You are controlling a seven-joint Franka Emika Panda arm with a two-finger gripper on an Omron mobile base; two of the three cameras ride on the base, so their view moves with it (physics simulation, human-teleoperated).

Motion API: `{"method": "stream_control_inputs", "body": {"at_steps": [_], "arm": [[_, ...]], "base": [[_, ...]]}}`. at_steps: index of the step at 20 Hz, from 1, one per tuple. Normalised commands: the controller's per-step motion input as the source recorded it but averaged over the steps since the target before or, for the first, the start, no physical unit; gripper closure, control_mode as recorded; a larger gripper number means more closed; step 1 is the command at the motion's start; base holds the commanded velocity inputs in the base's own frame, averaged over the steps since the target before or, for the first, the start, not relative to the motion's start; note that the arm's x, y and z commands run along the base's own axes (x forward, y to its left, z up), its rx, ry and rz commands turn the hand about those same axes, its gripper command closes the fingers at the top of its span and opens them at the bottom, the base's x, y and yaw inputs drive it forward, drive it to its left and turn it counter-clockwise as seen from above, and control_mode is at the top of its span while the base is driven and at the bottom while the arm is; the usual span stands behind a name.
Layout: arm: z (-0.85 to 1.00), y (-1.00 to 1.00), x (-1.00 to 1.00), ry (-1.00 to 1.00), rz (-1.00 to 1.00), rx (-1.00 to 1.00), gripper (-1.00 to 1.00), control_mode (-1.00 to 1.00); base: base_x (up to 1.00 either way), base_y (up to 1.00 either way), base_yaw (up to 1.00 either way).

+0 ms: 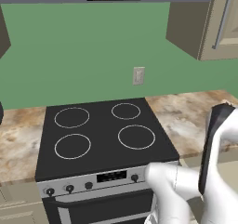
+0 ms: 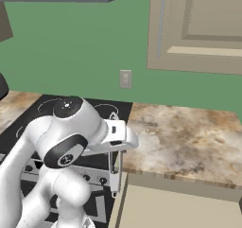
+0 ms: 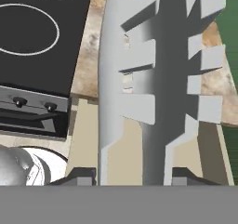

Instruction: Take the tongs from the drawer on the right and place them on the dining counter next to the tray containing the kebab skewer.

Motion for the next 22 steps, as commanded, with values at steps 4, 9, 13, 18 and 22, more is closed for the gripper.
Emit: {"method": "stream_control_inputs", "body": {"at_steps": [4, 9, 13, 18, 22], "arm": [[0.27, 0.35, 0.01, -0.36, 0.00, -0.09, 1.00, -1.00], [0.00, 0.04, 0.00, -0.12, 0.00, -0.03, 1.00, -1.00], [0.00, 0.27, 0.00, -0.01, 0.06, -0.04, 1.00, -1.00], [0.00, 1.00, 0.43, 0.00, 0.15, -0.11, 1.00, -1.00], [0.00, 1.00, 0.49, -0.03, 0.13, -0.18, 1.00, -1.00]], "base": [[0.00, 0.00, 0.00], [0.00, 0.00, 0.00], [0.00, 0.00, 0.00], [0.00, 0.00, 0.00], [0.00, 0.00, 0.00]]}}
